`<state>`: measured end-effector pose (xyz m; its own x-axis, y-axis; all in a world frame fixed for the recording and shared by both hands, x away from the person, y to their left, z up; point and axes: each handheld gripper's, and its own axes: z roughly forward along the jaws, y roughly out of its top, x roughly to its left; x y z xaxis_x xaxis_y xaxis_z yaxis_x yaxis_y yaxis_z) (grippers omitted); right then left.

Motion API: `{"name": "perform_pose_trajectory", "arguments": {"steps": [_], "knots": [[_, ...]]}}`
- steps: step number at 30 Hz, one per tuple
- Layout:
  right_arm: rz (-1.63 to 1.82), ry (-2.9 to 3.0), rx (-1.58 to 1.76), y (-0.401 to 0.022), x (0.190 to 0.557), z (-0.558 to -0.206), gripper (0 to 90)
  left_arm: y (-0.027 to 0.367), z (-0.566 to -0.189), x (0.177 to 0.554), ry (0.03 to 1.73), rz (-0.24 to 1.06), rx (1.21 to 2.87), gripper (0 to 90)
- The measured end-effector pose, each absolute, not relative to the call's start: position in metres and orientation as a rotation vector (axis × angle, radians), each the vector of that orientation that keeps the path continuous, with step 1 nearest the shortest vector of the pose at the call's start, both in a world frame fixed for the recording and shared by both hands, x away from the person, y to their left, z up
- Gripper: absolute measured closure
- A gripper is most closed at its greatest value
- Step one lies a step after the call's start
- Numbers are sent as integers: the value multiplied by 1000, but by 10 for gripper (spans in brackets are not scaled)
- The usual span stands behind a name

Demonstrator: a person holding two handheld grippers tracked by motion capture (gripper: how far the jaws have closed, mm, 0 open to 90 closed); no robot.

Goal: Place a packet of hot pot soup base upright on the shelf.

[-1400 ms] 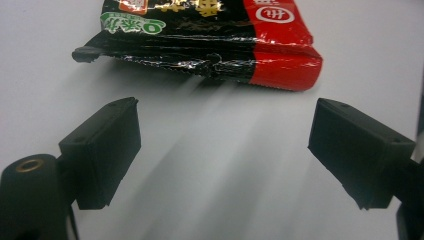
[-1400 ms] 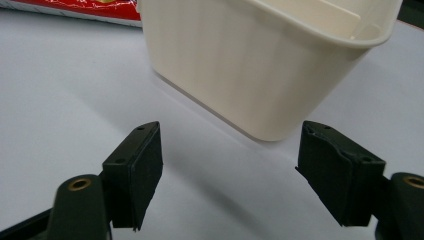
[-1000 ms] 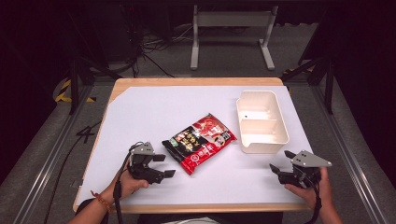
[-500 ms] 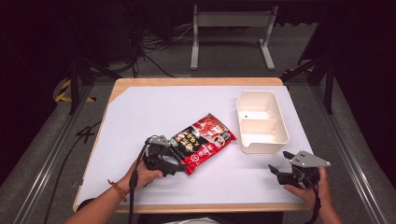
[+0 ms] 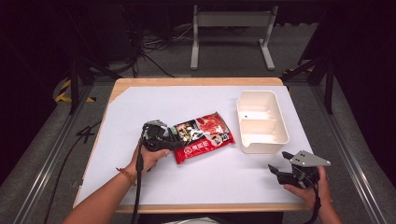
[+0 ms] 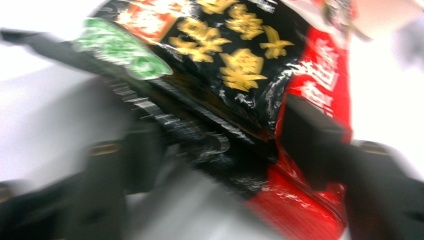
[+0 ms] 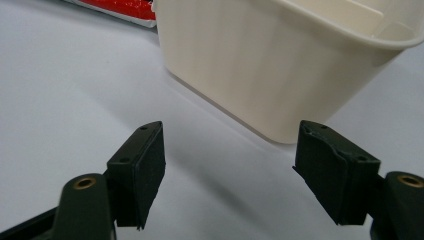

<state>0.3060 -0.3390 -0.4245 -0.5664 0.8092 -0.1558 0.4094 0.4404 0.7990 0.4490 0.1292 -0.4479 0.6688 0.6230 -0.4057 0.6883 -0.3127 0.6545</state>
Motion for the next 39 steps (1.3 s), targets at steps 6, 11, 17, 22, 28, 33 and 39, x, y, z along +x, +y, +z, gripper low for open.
{"name": "perform_pose_trajectory", "arguments": {"steps": [6,11,17,22,28,33,39], "knots": [[995,2165,1023,-339,306,-424,289,123,-437,455,976,7,2037,705],[994,2174,1015,-339,305,-425,301,122,-419,458,861,88,1964,881],[998,2177,1015,-339,305,-424,304,115,-385,453,749,181,1929,889],[997,2186,1010,-337,305,-425,305,112,-358,444,674,260,1890,892],[999,2189,1012,-338,305,-425,306,105,-335,443,616,298,1891,898],[1004,2191,1015,-337,305,-425,306,99,-321,442,566,319,1912,899],[1003,2193,1018,-337,305,-426,306,90,-307,442,530,361,1918,900]]}}
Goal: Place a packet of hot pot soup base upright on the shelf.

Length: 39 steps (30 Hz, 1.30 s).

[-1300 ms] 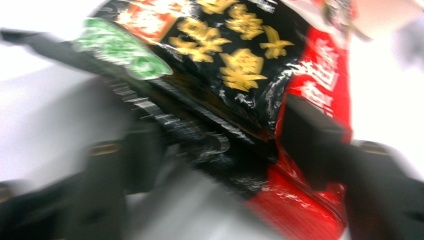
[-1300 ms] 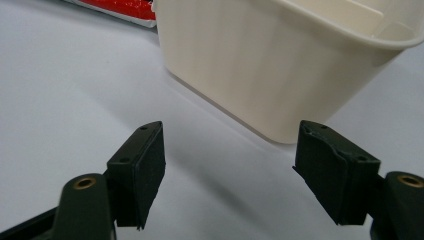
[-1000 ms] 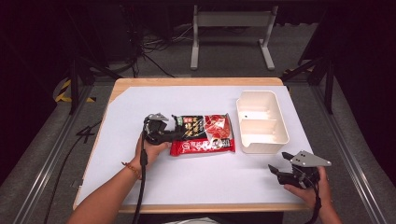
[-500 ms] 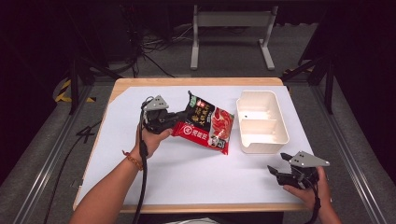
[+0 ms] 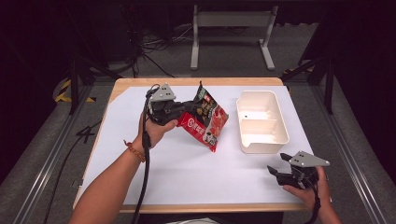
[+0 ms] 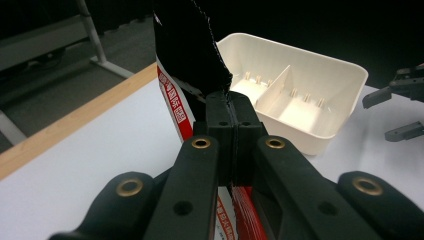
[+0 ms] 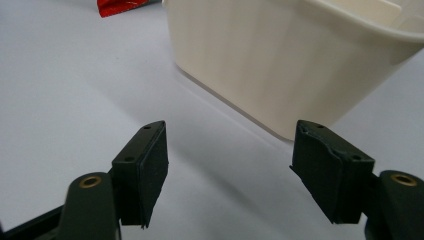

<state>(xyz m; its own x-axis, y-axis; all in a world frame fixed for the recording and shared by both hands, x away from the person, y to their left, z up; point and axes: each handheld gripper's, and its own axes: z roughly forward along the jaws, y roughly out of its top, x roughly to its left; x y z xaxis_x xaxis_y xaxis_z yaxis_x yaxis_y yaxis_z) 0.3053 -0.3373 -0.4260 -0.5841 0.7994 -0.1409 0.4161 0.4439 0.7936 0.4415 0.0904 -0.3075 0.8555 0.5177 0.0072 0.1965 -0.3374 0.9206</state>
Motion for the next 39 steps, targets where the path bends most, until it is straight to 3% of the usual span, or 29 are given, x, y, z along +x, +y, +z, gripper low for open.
{"name": "perform_pose_trajectory", "arguments": {"steps": [23,39], "knots": [[1025,2175,1023,-340,304,-423,306,69,-265,439,445,391,1852,900],[1032,2172,1021,-341,304,-423,307,38,-239,434,355,340,1824,900]]}}
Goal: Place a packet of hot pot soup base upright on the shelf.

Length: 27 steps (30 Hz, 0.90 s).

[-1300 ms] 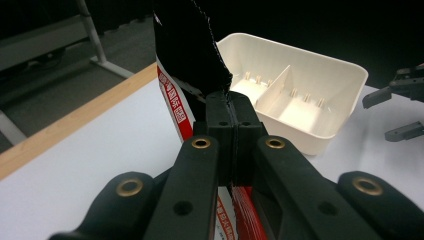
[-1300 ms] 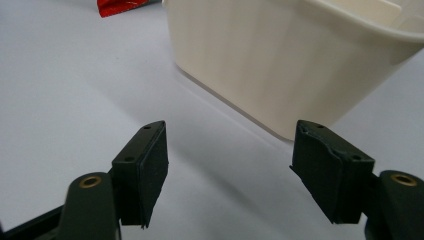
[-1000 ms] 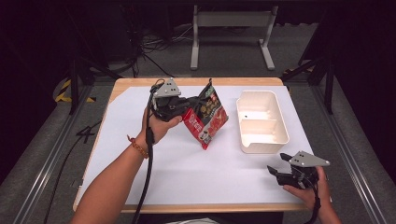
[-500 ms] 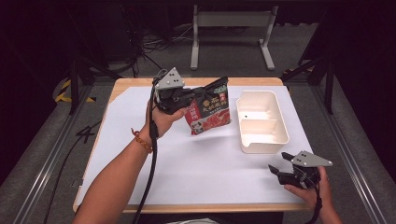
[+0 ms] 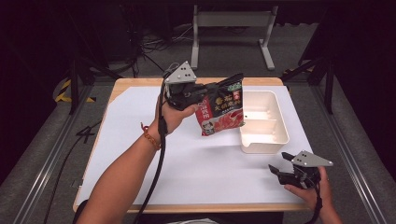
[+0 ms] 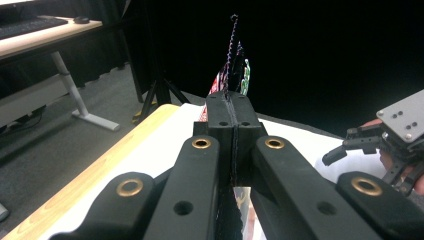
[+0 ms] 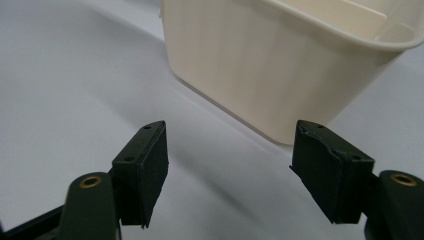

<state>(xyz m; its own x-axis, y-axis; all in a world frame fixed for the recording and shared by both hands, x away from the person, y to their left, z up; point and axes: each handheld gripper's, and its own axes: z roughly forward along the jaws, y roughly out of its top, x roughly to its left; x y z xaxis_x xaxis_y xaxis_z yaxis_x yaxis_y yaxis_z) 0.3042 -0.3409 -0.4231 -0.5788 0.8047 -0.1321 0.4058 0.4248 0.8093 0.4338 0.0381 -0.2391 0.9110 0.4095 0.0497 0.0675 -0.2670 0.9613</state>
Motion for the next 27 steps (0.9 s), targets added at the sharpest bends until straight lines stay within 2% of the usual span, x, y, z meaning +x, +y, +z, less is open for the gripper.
{"name": "perform_pose_trajectory", "arguments": {"steps": [18,27], "knots": [[1040,2169,1020,-341,303,-422,308,-20,-232,428,295,245,1802,900],[1040,2178,1014,-341,304,-423,309,-47,-238,432,325,191,1758,900]]}}
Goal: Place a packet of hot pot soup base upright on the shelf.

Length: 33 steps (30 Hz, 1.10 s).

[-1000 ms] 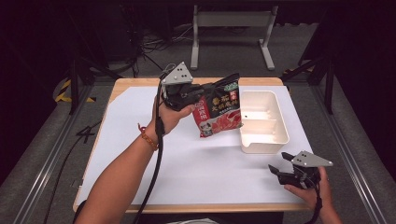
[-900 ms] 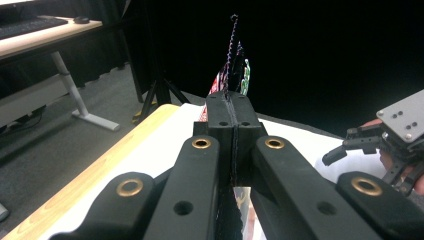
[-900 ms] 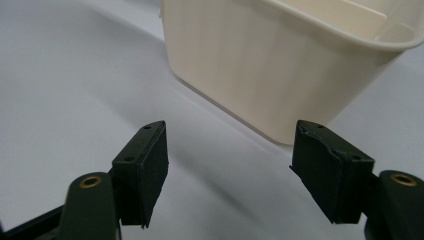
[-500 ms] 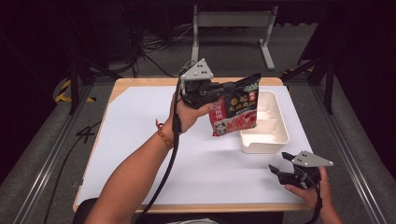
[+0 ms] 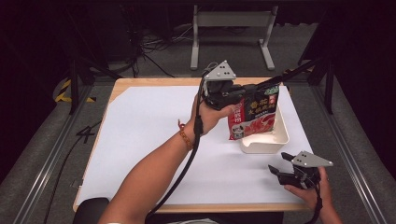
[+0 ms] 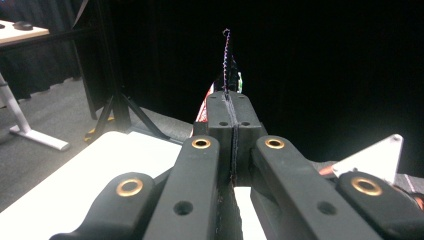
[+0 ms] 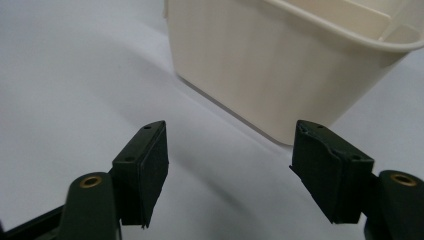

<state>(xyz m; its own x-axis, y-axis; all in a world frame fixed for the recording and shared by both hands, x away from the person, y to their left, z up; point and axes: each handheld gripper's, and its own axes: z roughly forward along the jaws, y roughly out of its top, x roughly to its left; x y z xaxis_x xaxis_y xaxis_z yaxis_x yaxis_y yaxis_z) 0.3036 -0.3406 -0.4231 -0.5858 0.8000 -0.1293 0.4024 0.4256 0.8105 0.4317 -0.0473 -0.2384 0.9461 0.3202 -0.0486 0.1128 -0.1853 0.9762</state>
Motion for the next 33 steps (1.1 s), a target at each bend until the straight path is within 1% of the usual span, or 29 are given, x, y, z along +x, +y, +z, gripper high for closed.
{"name": "perform_pose_trajectory", "arguments": {"steps": [2,3,13,20,25,26,30,33], "knots": [[1042,2176,1015,-341,303,-423,309,-53,-241,434,335,174,1743,900],[1042,2176,1015,-341,303,-423,309,-61,-245,434,335,175,1757,900],[1045,2183,1010,-341,304,-423,311,-83,-257,440,329,143,1747,900],[1042,2189,1007,-339,303,-424,313,-93,-247,442,328,144,1743,900],[1037,2200,1006,-338,304,-426,314,-101,-250,448,350,140,1741,900],[1038,2201,1003,-338,304,-426,314,-105,-251,451,354,113,1726,900],[1040,2202,1006,-339,304,-426,315,-111,-244,449,337,140,1733,900],[1039,2202,1005,-339,304,-426,314,-112,-245,449,334,127,1729,900]]}}
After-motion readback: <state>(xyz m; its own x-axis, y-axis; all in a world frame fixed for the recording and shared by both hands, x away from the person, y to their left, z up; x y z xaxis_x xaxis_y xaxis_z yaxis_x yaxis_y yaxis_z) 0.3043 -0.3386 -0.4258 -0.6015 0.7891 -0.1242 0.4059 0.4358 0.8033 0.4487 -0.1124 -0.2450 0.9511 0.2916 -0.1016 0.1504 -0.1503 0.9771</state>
